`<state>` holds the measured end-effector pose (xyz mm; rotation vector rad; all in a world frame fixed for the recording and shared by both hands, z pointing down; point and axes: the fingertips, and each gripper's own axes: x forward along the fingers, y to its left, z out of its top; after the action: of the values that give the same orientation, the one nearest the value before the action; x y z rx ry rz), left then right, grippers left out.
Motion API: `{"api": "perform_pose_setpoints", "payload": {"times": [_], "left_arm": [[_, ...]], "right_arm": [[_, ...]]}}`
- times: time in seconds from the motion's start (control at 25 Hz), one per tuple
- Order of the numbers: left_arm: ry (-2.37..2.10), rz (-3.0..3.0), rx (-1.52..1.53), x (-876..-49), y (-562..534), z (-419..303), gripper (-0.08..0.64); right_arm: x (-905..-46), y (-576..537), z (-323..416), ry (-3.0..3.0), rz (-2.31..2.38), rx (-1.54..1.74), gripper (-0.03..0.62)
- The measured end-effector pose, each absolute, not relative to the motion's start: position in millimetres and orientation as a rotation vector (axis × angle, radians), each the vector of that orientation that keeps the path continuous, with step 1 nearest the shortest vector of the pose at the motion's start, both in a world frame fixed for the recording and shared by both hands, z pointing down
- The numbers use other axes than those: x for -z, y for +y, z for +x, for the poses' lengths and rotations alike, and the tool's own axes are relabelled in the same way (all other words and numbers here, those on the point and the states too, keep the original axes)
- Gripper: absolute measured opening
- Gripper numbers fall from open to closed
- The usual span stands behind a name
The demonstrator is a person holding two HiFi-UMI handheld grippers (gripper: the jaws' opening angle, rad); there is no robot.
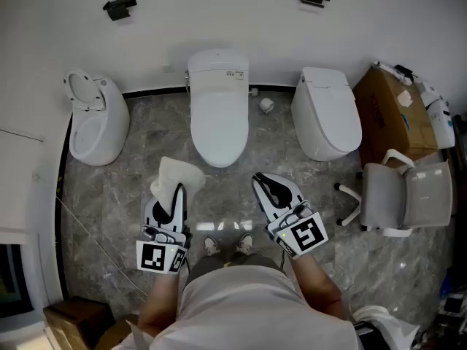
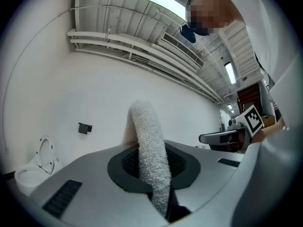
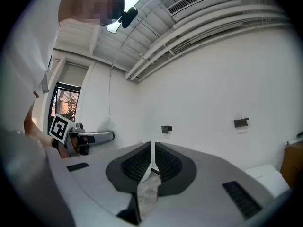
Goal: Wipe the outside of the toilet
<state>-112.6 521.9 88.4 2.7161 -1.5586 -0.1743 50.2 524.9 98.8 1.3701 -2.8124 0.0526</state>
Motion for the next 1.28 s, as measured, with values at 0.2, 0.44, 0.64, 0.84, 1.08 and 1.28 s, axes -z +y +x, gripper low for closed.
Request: {"api": "perform_pose_setpoints", "payload": {"times": [0.2,0.44,0.64,0.84,1.08,1.28], "left_arm": [[-1.553,2.718,0.177,-88.8,520.0,-123.8,0.054],[-1.56,2.704,0.177,-92.1,517.0,-148.4,0.055],[-1.554,2.697,0.196,-96.5,512.1,-172.9,0.054],[-1.508,2.699,0.229,-103.7,508.4,-197.7,0.054],[-1.47,2.695,0.238,-111.7,492.2,-216.6,0.054],[-1.454,2.699,0.224,-111.7,473.0,-212.3,0.054]], "right_arm": [[-99.0,522.1,36.7,-2.812,1.361,-0.053,0.054],[-97.7,518.5,22.2,-2.836,1.412,-0.093,0.054],[-99.2,515.7,4.0,-2.792,1.419,-0.068,0.054],[-98.2,513.4,-13.4,-2.752,1.472,-0.043,0.054],[-98.9,503.3,-29.0,-2.724,1.527,-0.043,0.054],[-103.8,482.3,-27.4,-2.719,1.53,-0.07,0.054]]}}
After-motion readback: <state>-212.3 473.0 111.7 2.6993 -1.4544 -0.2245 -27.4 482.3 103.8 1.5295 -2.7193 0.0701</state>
